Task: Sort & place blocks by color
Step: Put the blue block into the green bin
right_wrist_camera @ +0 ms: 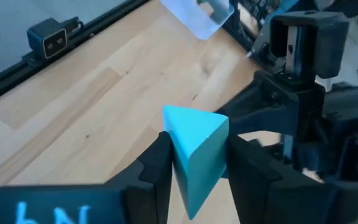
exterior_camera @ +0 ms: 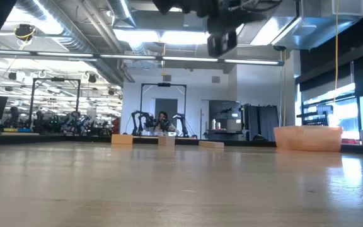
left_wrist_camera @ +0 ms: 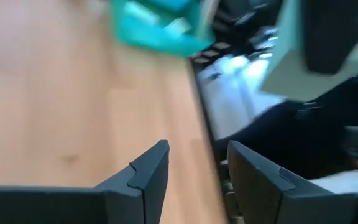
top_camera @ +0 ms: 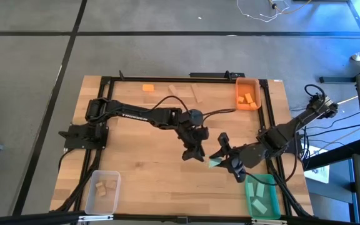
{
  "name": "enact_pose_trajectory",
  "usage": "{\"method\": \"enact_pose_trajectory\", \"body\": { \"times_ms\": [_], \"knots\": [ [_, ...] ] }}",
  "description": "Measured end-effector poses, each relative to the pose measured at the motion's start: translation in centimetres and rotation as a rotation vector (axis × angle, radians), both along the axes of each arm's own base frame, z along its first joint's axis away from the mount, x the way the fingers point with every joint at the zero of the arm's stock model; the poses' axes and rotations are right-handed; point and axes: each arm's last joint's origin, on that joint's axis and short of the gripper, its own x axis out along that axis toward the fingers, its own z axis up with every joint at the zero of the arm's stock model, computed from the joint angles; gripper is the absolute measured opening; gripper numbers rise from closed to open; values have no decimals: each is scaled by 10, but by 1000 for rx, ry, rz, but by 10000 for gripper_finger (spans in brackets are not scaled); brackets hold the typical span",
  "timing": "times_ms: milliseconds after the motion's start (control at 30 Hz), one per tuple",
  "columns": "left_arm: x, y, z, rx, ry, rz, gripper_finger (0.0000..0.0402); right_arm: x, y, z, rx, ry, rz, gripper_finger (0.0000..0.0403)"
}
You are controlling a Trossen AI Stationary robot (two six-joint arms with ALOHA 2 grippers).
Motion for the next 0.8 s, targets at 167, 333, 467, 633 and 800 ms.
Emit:
{"method": "enact_pose_trajectory", "body": {
  "times_ms": [167, 333, 467, 633, 800],
  "knots": [
    [-7, 8, -12, 132, 111, 73, 152, -6, -4, 1, 38, 33, -40, 118],
    [-10, 19, -17, 236, 137, 118, 152, -21, -12, 8, 185, 93, -120, 118],
    [-16, 27, -12, 308, 133, 110, 152, -35, -19, 15, 370, 152, -216, 118],
    [-30, 37, 8, 438, 68, 63, 152, -50, -19, 14, 510, 281, -307, 118],
    [-59, 56, 40, 549, 51, 72, 152, -61, -12, 10, 691, 438, -430, 118]
  ]
}}
